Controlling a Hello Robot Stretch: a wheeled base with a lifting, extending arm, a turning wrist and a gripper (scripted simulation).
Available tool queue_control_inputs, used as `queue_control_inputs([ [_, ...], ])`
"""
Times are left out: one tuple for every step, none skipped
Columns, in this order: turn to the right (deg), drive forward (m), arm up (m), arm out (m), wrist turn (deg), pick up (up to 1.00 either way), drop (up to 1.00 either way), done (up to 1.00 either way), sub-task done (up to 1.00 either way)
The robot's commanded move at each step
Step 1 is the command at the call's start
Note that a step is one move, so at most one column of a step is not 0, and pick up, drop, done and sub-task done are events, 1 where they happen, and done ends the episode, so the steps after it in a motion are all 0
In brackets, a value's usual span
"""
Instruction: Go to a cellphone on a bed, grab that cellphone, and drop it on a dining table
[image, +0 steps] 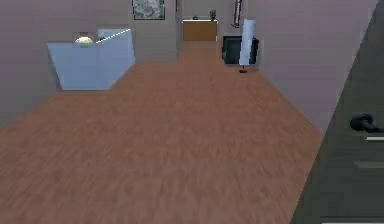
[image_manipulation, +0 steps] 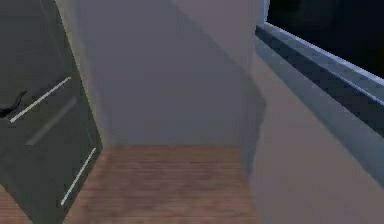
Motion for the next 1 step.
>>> queue_control_inputs([
  [15.0, 0.0, 0.0, 0.0, 0.0, 0.0, 0.0, 0.0, 0.0],
])
